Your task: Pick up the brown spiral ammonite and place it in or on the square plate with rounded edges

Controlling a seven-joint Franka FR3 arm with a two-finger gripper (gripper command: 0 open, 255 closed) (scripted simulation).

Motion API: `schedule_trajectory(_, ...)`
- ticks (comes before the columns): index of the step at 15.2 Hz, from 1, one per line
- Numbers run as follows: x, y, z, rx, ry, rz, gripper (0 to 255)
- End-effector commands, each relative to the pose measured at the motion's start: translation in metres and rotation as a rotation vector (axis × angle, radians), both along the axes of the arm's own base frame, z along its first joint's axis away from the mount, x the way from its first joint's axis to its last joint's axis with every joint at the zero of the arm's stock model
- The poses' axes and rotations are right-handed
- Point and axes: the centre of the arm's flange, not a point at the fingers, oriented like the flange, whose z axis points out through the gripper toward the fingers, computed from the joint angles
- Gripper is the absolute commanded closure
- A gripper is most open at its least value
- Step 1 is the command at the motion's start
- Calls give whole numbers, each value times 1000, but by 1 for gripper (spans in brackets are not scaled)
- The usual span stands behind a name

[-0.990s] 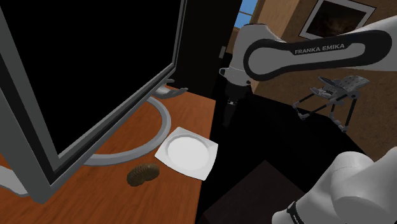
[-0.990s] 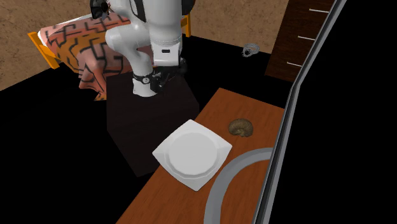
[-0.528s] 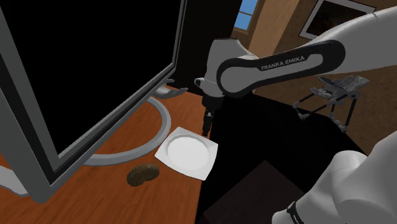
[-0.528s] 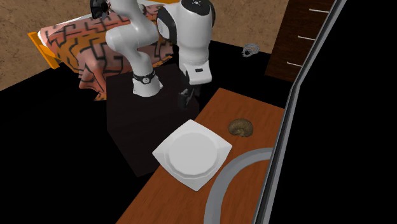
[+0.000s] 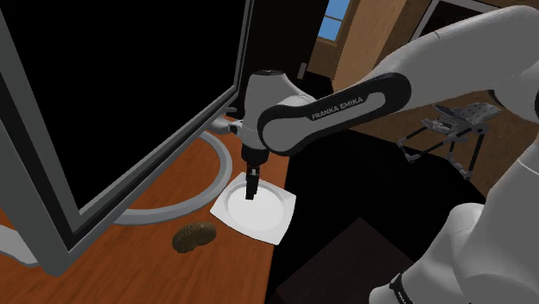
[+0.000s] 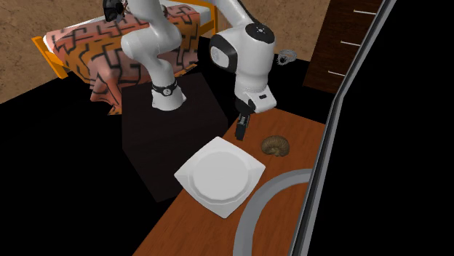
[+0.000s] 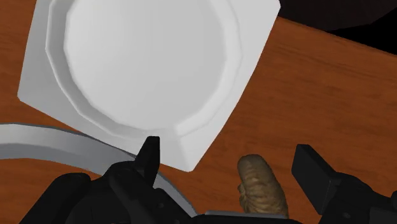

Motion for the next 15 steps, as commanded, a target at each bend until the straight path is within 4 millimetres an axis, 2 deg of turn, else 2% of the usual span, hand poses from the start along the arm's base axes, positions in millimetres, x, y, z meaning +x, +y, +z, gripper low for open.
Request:
schedule_trajectory(1, 8, 26, -15, 5, -6, 55, 0)
schedule_trajectory(11, 17, 136, -80, 22, -32, 320, 0)
schedule_trajectory(15, 17, 135, -102, 22, -32, 320, 0)
